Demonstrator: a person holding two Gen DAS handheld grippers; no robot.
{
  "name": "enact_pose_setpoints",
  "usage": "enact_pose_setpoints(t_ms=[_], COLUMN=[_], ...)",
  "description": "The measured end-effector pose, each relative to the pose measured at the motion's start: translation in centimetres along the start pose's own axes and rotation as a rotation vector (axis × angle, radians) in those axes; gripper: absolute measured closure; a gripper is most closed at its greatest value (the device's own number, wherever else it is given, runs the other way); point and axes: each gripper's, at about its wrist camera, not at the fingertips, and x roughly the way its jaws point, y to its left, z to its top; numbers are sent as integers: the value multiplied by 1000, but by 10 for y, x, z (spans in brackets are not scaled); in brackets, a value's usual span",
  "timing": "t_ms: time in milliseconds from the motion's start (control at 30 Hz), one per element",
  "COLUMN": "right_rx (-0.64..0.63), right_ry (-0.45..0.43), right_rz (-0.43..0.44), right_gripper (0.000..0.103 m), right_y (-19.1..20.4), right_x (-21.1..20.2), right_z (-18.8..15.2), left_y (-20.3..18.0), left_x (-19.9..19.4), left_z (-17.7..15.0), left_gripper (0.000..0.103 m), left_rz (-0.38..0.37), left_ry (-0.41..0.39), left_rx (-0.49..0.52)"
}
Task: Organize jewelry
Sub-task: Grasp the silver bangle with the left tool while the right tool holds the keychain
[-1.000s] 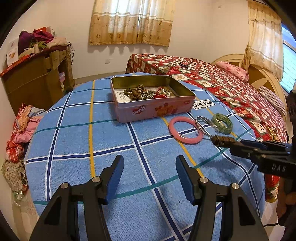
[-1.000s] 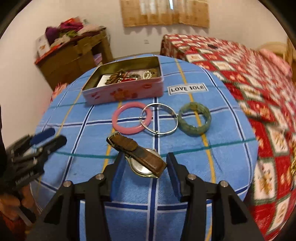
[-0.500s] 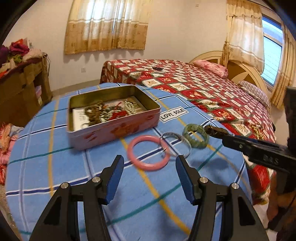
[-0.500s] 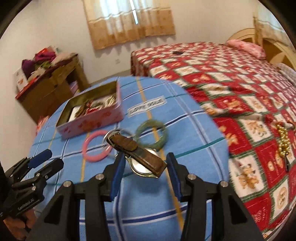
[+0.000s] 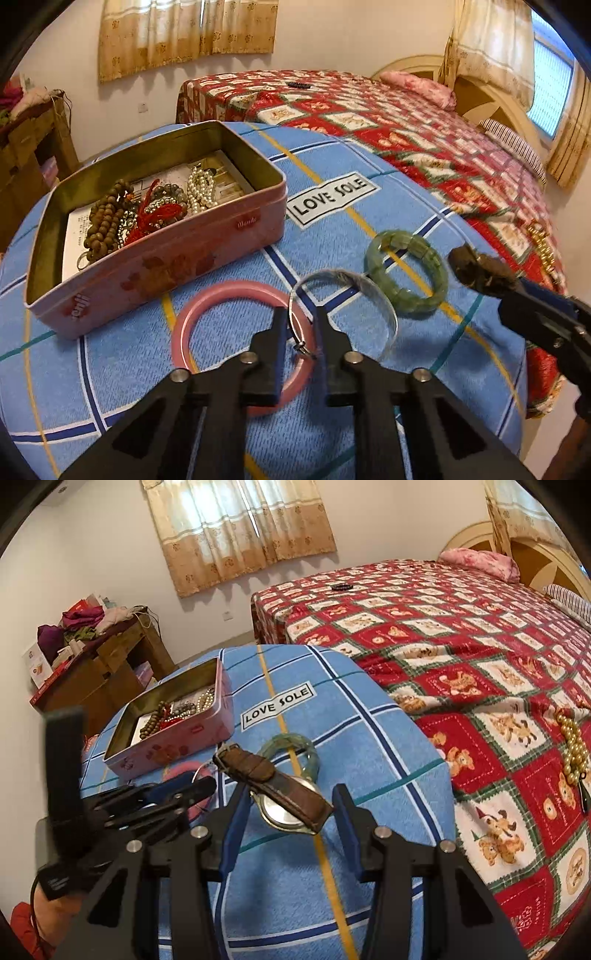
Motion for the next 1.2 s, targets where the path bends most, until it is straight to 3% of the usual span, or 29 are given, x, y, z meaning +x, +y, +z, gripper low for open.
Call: enact_pose_setpoints(t_ms=[300,533,700,967,1133,1200], right_rx=[11,-17,-30,-56,-61,-64], right_ry=[-18,2,8,6,11,13], right_rz=[10,32,42,55,62,64], right_gripper=[54,54,54,54,54,54], right_y=[4,22,31,45,50,51], right_x=[-3,2,4,3,5,4], right_z=[2,1,0,0,-1,-2], left_y=[21,42,54,65,61,59], left_x=[-65,-73,-87,-94,-69,-57], left_z=[-14,-31,-42,-45,-46,-46], left_gripper=[95,94,95,95,95,95], left_rz=[-60,-37,26,28,10,44], left_ry=[-163,-128,-151,-167,-77,-54], left_rx=[-24,-57,-45,-56,-57,-63])
